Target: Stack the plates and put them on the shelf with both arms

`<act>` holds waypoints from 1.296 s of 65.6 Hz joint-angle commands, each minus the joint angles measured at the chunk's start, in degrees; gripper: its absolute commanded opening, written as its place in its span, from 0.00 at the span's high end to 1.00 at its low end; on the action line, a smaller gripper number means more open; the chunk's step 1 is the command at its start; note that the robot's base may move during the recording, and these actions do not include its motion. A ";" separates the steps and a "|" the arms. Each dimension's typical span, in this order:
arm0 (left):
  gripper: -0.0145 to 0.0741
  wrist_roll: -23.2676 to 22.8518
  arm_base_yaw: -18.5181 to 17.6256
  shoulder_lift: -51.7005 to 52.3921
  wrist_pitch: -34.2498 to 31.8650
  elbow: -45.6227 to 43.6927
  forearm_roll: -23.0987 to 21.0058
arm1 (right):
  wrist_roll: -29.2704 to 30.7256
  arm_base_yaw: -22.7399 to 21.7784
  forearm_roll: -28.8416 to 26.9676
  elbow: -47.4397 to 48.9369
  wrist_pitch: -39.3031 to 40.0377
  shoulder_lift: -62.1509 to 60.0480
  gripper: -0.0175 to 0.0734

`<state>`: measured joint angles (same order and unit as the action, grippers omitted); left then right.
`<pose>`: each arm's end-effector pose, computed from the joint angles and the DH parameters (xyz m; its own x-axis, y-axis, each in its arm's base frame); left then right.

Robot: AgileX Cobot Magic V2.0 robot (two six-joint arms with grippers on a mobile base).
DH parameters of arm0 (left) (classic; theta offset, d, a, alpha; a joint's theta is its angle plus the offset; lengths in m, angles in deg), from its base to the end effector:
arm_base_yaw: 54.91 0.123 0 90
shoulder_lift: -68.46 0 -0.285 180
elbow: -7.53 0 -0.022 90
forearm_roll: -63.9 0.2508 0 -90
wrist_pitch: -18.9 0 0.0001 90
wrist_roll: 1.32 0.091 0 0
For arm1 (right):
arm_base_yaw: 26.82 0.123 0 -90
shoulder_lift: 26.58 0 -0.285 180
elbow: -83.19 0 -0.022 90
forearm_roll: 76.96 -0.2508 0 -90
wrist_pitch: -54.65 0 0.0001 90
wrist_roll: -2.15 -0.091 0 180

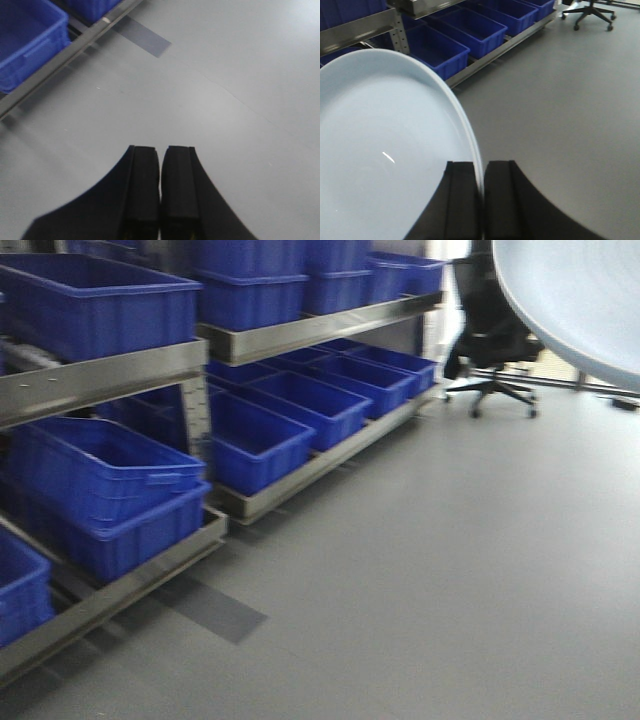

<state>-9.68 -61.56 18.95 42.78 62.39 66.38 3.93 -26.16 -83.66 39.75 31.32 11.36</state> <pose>0.1340 -0.0140 0.2424 -0.6220 -0.0343 -0.7822 0.0363 0.9967 -0.0726 0.1078 0.0055 0.3346 -0.2551 0.0733 -0.9641 -0.0369 0.9957 0.0854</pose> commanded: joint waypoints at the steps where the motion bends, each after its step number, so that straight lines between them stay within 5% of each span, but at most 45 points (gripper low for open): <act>1: 0.72 -0.63 0.05 0.21 -4.14 -1.59 0.03 | 0.09 -0.37 -0.62 1.66 5.63 0.05 0.75; 85: 0.72 -0.63 -0.05 0.21 -4.14 -1.59 0.03 | 0.09 -0.37 -0.62 1.66 5.63 0.05 0.75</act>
<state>-9.68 -61.56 18.95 42.78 62.39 66.38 3.93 -26.16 -83.66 39.75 31.32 11.36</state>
